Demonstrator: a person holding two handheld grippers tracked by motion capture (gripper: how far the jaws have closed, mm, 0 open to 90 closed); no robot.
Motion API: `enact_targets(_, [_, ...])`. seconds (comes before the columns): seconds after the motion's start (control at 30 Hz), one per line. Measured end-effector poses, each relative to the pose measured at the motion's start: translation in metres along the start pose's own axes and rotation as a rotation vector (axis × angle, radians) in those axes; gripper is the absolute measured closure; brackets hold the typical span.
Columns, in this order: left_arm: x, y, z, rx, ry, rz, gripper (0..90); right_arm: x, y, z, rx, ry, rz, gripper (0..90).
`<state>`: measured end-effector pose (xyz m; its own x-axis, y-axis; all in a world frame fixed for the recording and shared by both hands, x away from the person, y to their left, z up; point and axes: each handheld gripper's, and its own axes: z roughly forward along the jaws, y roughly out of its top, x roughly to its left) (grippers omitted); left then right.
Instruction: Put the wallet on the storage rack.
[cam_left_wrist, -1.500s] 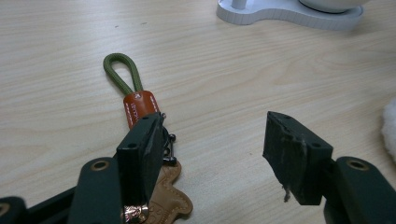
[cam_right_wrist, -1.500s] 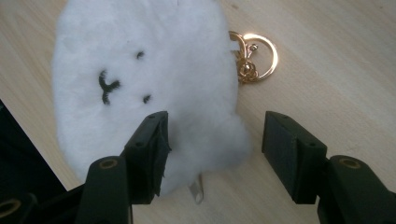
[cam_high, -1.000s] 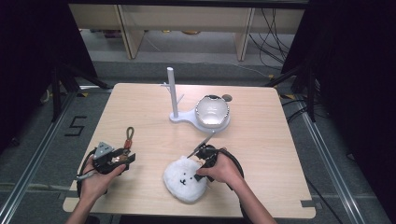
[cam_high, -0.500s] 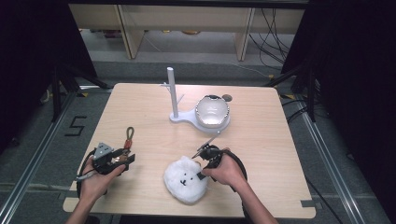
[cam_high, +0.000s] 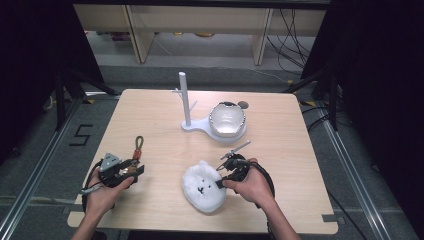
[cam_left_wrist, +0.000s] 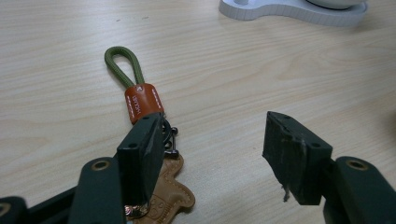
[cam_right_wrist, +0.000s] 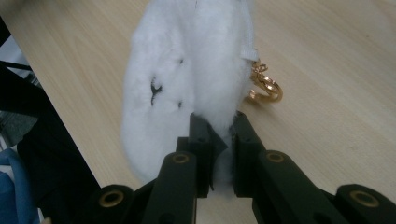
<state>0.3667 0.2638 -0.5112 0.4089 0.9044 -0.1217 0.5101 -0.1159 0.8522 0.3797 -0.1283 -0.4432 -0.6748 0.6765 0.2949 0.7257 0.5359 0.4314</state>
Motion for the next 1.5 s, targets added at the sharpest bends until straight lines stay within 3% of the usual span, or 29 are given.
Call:
enact_targets(0.1, [0.000, 0.000, 0.000, 0.004, 0.005, -0.001, 37.5, -0.001, -0.002, -0.006, -0.019, -0.010, 0.022, 82.5])
enact_targets(0.47, [0.001, -0.001, -0.001, -0.002, 0.012, -0.004, 37.3, -0.005, -0.002, -0.029, -0.096, -0.060, 0.035, 82.5])
enact_targets(0.63, [0.001, -0.001, -0.001, -0.009, 0.018, -0.008, 37.2, -0.008, -0.001, -0.037, -0.168, -0.065, 0.005, 82.5])
enact_targets(0.77, [0.001, -0.001, -0.001, -0.012, 0.017, -0.007, 37.2, -0.008, 0.000, -0.045, -0.210, -0.083, 0.021, 82.5])
enact_targets(0.83, [0.002, -0.001, -0.001, -0.012, 0.021, -0.008, 37.2, -0.011, 0.001, -0.047, -0.235, -0.095, -0.007, 82.5])
enact_targets(0.87, [0.002, -0.001, -0.001, -0.012, 0.020, -0.007, 37.2, -0.010, 0.001, -0.049, -0.232, -0.094, 0.027, 82.4])
enact_targets(1.0, [0.001, -0.001, -0.002, -0.013, 0.026, -0.007, 37.1, -0.011, 0.001, -0.052, -0.231, -0.102, 0.044, 82.5])
enact_targets(1.03, [0.001, -0.001, -0.001, -0.012, 0.026, -0.007, 37.0, -0.009, 0.002, -0.053, -0.237, -0.092, 0.078, 82.4])
enact_targets(1.17, [0.002, -0.001, -0.001, -0.013, 0.028, -0.008, 37.0, -0.012, 0.002, -0.056, -0.251, -0.105, 0.066, 82.5])
enact_targets(1.23, [0.002, -0.002, -0.001, -0.013, 0.029, -0.008, 37.0, -0.014, 0.003, -0.055, -0.270, -0.107, 0.044, 82.4])
enact_targets(1.27, [0.002, -0.002, -0.001, -0.013, 0.030, -0.008, 37.0, -0.017, 0.003, -0.055, -0.283, -0.113, 0.009, 82.4])
enact_targets(1.4, [0.002, -0.002, -0.002, -0.014, 0.034, -0.008, 37.0, -0.018, 0.003, -0.060, -0.305, -0.121, 0.025, 82.5])
enact_targets(1.43, [0.002, -0.002, -0.002, -0.013, 0.035, -0.008, 36.9, -0.019, 0.004, -0.058, -0.333, -0.125, 0.018, 82.5])
enact_targets(1.5, [0.002, -0.002, -0.001, -0.013, 0.035, -0.008, 37.0, -0.019, 0.004, -0.061, -0.320, -0.135, 0.013, 82.5])
